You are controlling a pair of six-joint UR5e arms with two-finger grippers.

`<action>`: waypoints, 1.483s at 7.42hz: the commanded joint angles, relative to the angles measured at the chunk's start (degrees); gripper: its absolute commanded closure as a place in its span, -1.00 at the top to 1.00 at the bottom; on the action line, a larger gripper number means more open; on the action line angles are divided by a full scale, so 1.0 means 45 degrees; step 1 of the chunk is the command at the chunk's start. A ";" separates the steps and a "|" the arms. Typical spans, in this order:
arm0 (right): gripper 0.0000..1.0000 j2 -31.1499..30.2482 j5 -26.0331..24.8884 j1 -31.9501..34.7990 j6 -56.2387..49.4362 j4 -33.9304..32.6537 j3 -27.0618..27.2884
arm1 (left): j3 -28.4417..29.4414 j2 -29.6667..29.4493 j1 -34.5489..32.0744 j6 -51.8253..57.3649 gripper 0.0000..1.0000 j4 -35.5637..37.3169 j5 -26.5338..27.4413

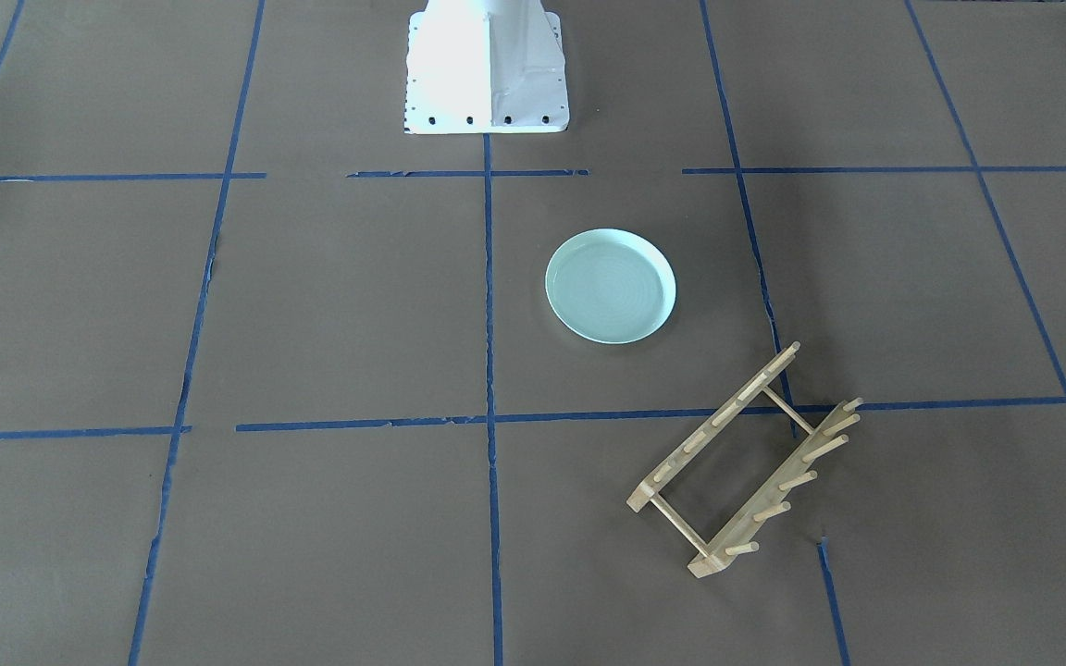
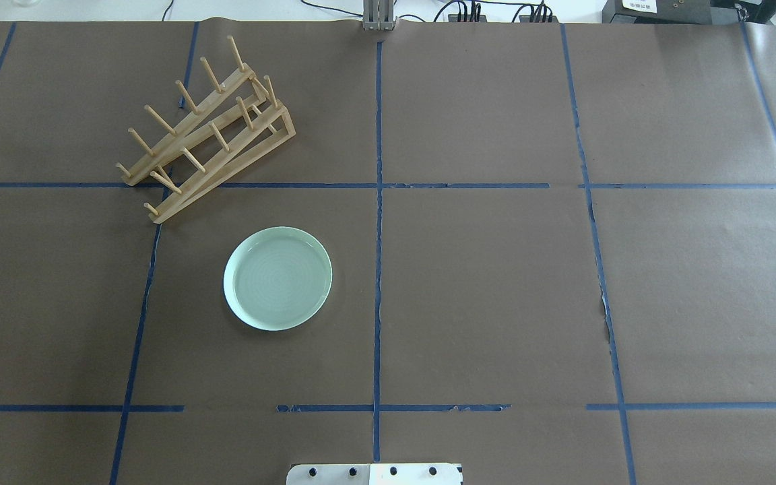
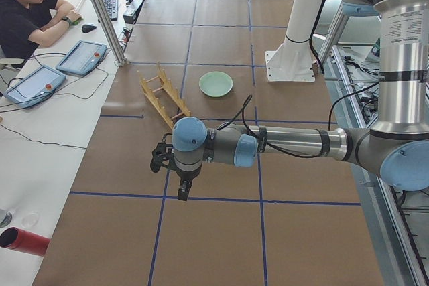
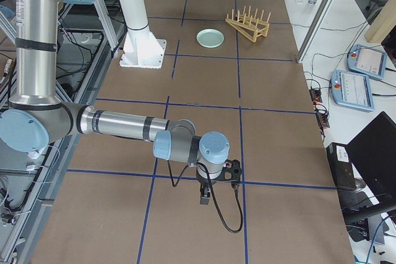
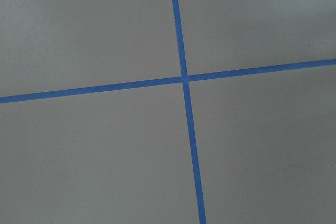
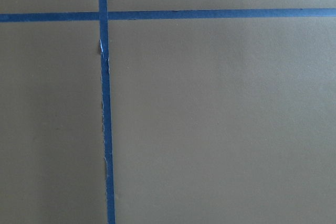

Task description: Place plate on rack

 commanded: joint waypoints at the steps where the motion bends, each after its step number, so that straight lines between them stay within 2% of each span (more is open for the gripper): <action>1: 1.00 0.0000 0.0000 -0.0013 0.0000 0.0000 -0.0007 | -0.0217 -0.0322 0.0105 0.0004 1.00 -0.0038 -0.0505; 3: 1.00 0.0000 0.0000 0.0007 0.0000 0.0000 -0.0007 | -0.0296 -0.0537 0.0532 -0.0364 1.00 -0.0932 -0.0959; 5: 1.00 0.0000 0.0000 0.0007 0.0000 0.0000 0.0012 | -0.0996 -0.0752 0.1798 -0.4835 1.00 -0.2432 -0.0764; 6: 1.00 0.0000 0.0000 0.0007 0.0000 0.0000 0.0012 | -0.1019 -0.1565 0.2888 -0.6406 1.00 -0.2769 -0.0744; 7: 1.00 0.0000 0.0000 -0.0013 0.0000 0.0000 -0.0007 | -0.1019 -0.2482 0.3827 -0.9052 1.00 -0.2754 -0.0705; 8: 1.00 0.0000 0.0000 -0.0013 0.0000 0.0000 -0.0007 | -0.1058 -0.3690 0.5132 -1.1514 1.00 -0.2734 0.0610; 9: 1.00 0.0000 0.0000 0.0006 0.0000 0.0000 -0.0007 | -0.0729 -0.5152 0.6614 -1.3647 1.00 -0.2482 0.1977; 10: 1.00 0.0000 0.0000 0.0007 0.0000 0.0000 0.0012 | -0.0552 -0.6346 0.7789 -1.4693 1.00 -0.1204 0.2280; 11: 1.00 0.0000 0.0000 0.0007 0.0000 0.0000 -0.0007 | -0.0202 -0.8117 0.8362 -1.5109 1.00 0.1207 0.2670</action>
